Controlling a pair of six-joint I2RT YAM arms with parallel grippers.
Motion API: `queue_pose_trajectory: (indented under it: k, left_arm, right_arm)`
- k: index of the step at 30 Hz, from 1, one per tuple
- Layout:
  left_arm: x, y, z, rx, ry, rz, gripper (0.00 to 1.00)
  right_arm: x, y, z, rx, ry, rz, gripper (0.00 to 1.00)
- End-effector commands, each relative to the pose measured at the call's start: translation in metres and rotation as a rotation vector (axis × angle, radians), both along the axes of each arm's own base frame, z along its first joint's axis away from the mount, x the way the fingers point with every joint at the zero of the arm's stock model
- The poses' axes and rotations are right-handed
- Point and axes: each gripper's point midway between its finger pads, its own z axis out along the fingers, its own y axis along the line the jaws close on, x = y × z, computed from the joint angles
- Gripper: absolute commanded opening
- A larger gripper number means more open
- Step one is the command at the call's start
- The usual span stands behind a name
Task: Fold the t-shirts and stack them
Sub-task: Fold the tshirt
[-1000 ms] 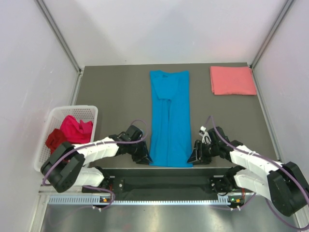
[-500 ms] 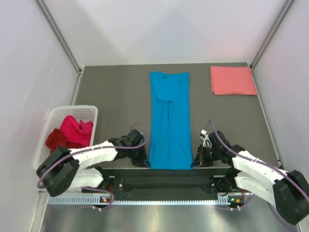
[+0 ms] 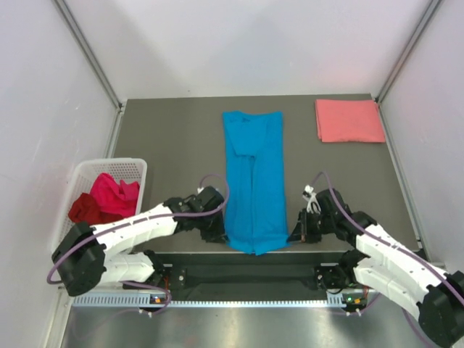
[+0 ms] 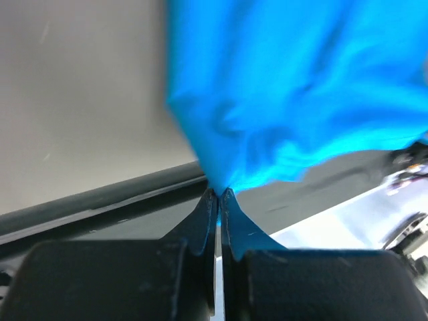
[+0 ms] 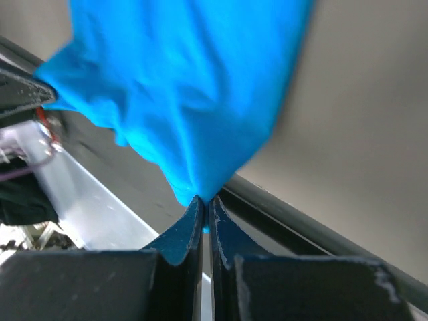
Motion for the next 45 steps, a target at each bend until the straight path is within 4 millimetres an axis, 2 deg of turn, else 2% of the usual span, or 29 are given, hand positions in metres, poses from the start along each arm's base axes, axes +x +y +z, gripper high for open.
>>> queue_pose_trajectory:
  k: [1, 2, 3, 4, 6, 7, 8, 9, 10, 11, 12, 13, 14, 15, 16, 17, 18, 19, 21, 22, 24, 25, 26, 27, 28, 30, 34, 45]
  left_arm:
    - [0.041, -0.009, 0.042, 0.048, -0.143, 0.009, 0.0]
    - [0.047, -0.007, 0.042, 0.081, -0.147, -0.012, 0.0]
    - [0.055, -0.008, 0.047, 0.082, -0.156, -0.014, 0.0]
    - [0.072, -0.011, 0.061, 0.058, -0.17, 0.01, 0.0]
    - [0.09, -0.009, 0.063, 0.07, -0.173, 0.0, 0.0]
    - [0.111, -0.008, 0.077, 0.052, -0.202, 0.033, 0.0]
    - [0.121, -0.006, 0.074, 0.069, -0.201, 0.018, 0.0]
    - [0.131, -0.004, 0.076, 0.072, -0.208, 0.022, 0.0]
    - [0.153, 0.0, 0.088, 0.059, -0.235, 0.056, 0.0]
    - [0.161, 0.001, 0.082, 0.068, -0.212, 0.041, 0.0]
    - [0.173, 0.002, 0.084, 0.06, -0.219, 0.047, 0.0]
    - [0.194, 0.004, 0.094, 0.045, -0.26, 0.057, 0.0]
    - [0.203, 0.001, 0.084, 0.045, -0.23, 0.047, 0.0]
    - [0.212, 0.0, 0.084, 0.038, -0.227, 0.046, 0.0]
    - [0.226, -0.003, 0.081, 0.038, -0.209, 0.037, 0.0]
    - [0.231, -0.007, 0.08, 0.033, -0.199, 0.031, 0.0]
    - [0.243, -0.015, 0.093, 0.005, -0.22, 0.021, 0.0]
    - [0.246, -0.015, 0.08, 0.027, -0.187, 0.008, 0.0]
    - [0.261, -0.016, 0.084, 0.024, -0.203, 0.015, 0.0]
    - [0.268, -0.016, 0.076, 0.024, -0.195, 0.021, 0.0]
    - [0.284, -0.015, 0.08, -0.006, -0.202, 0.042, 0.0]
    - [0.289, -0.015, 0.073, -0.004, -0.191, 0.042, 0.0]
    - [0.295, -0.014, 0.073, 0.0, -0.194, 0.046, 0.0]
    - [0.305, -0.014, 0.08, -0.004, -0.217, 0.051, 0.0]
    - [0.309, -0.014, 0.072, 0.0, -0.201, 0.046, 0.0]
    - [0.319, -0.015, 0.077, -0.013, -0.215, 0.049, 0.0]
    - [0.329, -0.017, 0.065, -0.013, -0.203, 0.048, 0.0]
    - [0.35, -0.006, 0.048, -0.025, -0.189, 0.076, 0.0]
  right_arm:
    - [0.032, 0.014, 0.042, 0.016, -0.101, -0.003, 0.0]
    - [0.038, 0.015, 0.042, 0.003, -0.087, -0.003, 0.0]
    - [0.051, 0.021, 0.059, 0.02, -0.126, 0.003, 0.0]
    - [0.058, 0.023, 0.065, 0.02, -0.135, 0.0, 0.0]
    - [0.081, 0.026, 0.083, 0.014, -0.159, -0.002, 0.0]
    - [0.089, 0.026, 0.088, 0.01, -0.166, -0.003, 0.0]
    - [0.11, 0.026, 0.099, 0.005, -0.181, -0.022, 0.0]
    - [0.117, 0.025, 0.103, -0.001, -0.189, -0.013, 0.0]
    - [0.131, 0.02, 0.098, -0.018, -0.158, -0.034, 0.0]
    - [0.146, 0.023, 0.114, 0.003, -0.193, -0.021, 0.0]
    - [0.154, 0.022, 0.116, 0.002, -0.19, -0.023, 0.0]
    - [0.167, 0.018, 0.108, -0.013, -0.164, -0.036, 0.0]
    - [0.181, 0.02, 0.118, -0.007, -0.195, -0.033, 0.0]
    - [0.188, 0.021, 0.119, -0.003, -0.199, -0.017, 0.0]
    - [0.196, 0.019, 0.107, -0.013, -0.148, -0.022, 0.0]
    - [0.207, 0.022, 0.114, -0.001, -0.163, -0.018, 0.0]
    - [0.213, 0.024, 0.115, 0.009, -0.162, -0.012, 0.0]
    - [0.222, 0.024, 0.107, 0.005, -0.146, -0.019, 0.0]
    - [0.238, 0.026, 0.112, 0.013, -0.157, -0.024, 0.0]
    - [0.249, 0.026, 0.111, 0.011, -0.153, -0.03, 0.0]
    - [0.258, 0.025, 0.109, 0.015, -0.148, -0.037, 0.0]
    - [0.263, 0.024, 0.103, 0.012, -0.13, -0.043, 0.0]
    - [0.271, 0.024, 0.106, 0.015, -0.142, -0.042, 0.0]
    - [0.274, 0.024, 0.104, 0.014, -0.141, -0.041, 0.0]
    - [0.28, 0.024, 0.101, 0.013, -0.133, -0.045, 0.0]
    - [0.285, 0.022, 0.098, 0.01, -0.124, -0.048, 0.0]
    - [0.3, 0.016, 0.092, 0.004, -0.116, -0.068, 0.0]
    - [0.322, 0.015, 0.066, 0.021, -0.068, -0.06, 0.0]
